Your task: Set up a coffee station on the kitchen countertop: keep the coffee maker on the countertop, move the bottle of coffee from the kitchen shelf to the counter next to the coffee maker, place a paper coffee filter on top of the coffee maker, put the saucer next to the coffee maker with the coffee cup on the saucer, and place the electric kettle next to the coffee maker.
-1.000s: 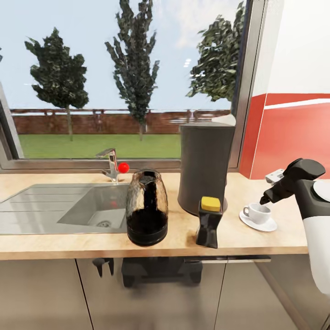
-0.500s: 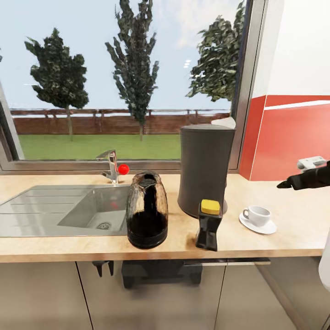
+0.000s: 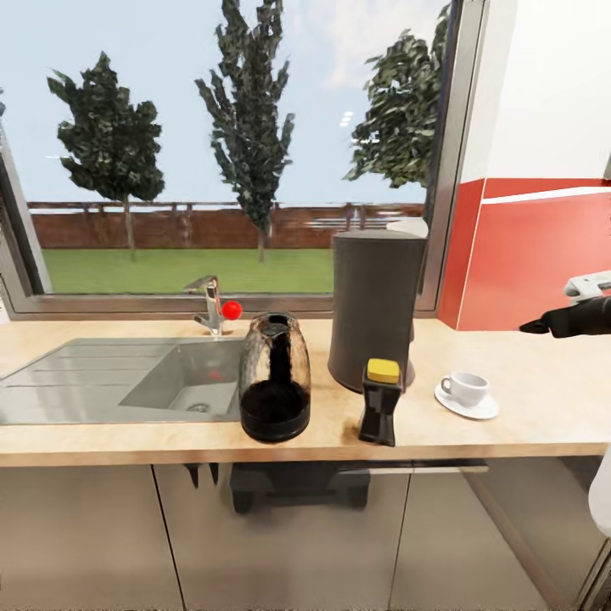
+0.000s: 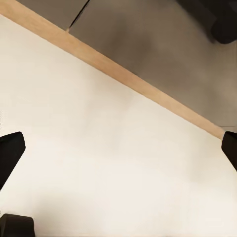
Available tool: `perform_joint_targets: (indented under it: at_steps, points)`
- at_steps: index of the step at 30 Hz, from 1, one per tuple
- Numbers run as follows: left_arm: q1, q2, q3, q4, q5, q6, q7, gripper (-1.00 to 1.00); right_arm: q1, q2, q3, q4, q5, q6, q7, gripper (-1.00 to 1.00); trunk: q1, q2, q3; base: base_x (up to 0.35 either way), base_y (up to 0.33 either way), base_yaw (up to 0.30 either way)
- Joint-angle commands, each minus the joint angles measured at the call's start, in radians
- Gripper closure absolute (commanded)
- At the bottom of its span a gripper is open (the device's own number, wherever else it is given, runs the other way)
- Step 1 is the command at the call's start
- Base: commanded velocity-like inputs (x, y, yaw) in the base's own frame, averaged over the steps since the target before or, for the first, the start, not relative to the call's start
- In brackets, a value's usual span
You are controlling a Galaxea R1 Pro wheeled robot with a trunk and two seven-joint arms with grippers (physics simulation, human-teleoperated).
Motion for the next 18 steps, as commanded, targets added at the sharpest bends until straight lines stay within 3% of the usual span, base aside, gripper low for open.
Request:
perform_joint_targets:
  at_steps: [1, 4, 18]
  points:
    - [-0.001, 0.0, -0.002, 0.0, 0.004, 0.001, -0.003, -1.0, -0.001, 0.0, 0.0, -0.001, 0.003, 0.01, 0.01, -1.0, 0.0, -0.001, -0.001, -0.07, 0.0, 0.0]
    - [-0.001, 0.0, -0.002, 0.0, 0.004, 0.001, -0.004, -1.0, -0.001, -0.003, 0.0, -0.001, -0.037, 0.01, 0.009, -1.0, 0.0, -0.001, -0.001, -0.118, 0.0, 0.0]
    - [-0.001, 0.0, -0.002, 0.0, 0.004, 0.001, -0.003, -1.0, 0.0, -0.001, 0.0, -0.001, -0.04, 0.009, 0.009, -1.0, 0.0, -0.001, -0.001, -0.322, 0.0, 0.0]
